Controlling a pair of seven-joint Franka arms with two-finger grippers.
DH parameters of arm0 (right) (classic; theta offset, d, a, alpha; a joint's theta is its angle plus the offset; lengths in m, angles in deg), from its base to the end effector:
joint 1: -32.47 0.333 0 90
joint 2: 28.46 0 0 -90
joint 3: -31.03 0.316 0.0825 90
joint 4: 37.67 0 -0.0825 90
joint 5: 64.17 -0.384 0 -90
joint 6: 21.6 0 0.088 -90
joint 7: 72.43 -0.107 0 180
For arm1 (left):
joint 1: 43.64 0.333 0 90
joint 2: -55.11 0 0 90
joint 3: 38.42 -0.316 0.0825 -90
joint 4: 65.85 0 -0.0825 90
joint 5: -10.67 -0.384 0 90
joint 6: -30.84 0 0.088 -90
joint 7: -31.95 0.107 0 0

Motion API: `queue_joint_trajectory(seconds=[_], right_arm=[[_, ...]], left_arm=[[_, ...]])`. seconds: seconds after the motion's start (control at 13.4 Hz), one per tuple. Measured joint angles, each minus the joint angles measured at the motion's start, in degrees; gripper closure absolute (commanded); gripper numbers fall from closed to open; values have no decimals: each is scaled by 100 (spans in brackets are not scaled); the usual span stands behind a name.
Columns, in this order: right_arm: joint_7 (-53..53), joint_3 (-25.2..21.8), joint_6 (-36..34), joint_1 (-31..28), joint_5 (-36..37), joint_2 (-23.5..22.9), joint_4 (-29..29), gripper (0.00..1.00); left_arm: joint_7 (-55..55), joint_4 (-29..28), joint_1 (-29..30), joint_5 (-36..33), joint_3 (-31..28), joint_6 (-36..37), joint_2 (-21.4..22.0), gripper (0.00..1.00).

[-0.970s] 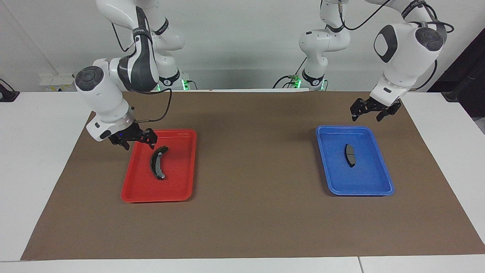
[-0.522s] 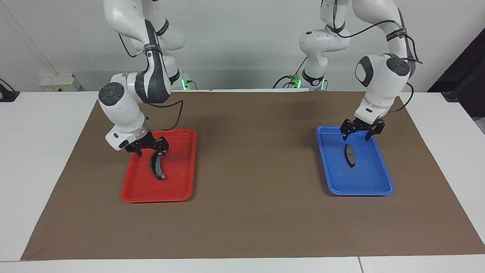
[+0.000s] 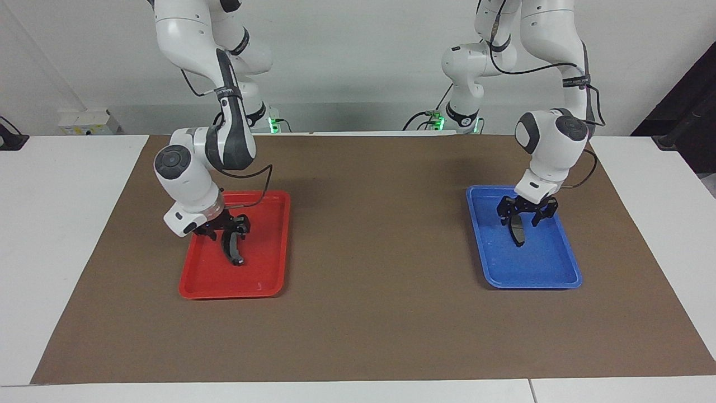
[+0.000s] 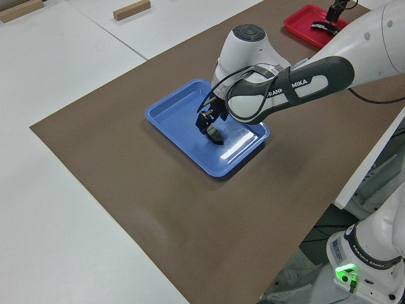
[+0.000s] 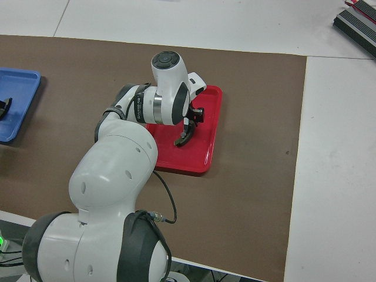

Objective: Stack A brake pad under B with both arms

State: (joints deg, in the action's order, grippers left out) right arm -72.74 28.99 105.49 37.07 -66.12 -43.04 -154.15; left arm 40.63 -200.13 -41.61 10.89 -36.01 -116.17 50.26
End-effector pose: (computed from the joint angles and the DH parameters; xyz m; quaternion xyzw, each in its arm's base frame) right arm 0.5829 0.0277 0.3153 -0.9993 -0.0093 0.0347 0.0078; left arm 0.5244 -0.0034 0.3106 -0.9946 0.0771 -0.0688 0.0021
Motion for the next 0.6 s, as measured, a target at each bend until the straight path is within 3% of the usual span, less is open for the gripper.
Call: queue_joint_trajectory(seconds=[0.37,0.45,0.6], right_arm=[[176,0,1,-20,0,-99,-8,29],[192,0,1,-24,0,-105,-8,29],[198,1,2,-24,0,-105,-8,30]], left_arm=[[55,2,1,0,-97,-110,-214,10],[55,2,1,0,-97,-110,-227,23],[56,4,-1,0,-96,-110,-233,63]])
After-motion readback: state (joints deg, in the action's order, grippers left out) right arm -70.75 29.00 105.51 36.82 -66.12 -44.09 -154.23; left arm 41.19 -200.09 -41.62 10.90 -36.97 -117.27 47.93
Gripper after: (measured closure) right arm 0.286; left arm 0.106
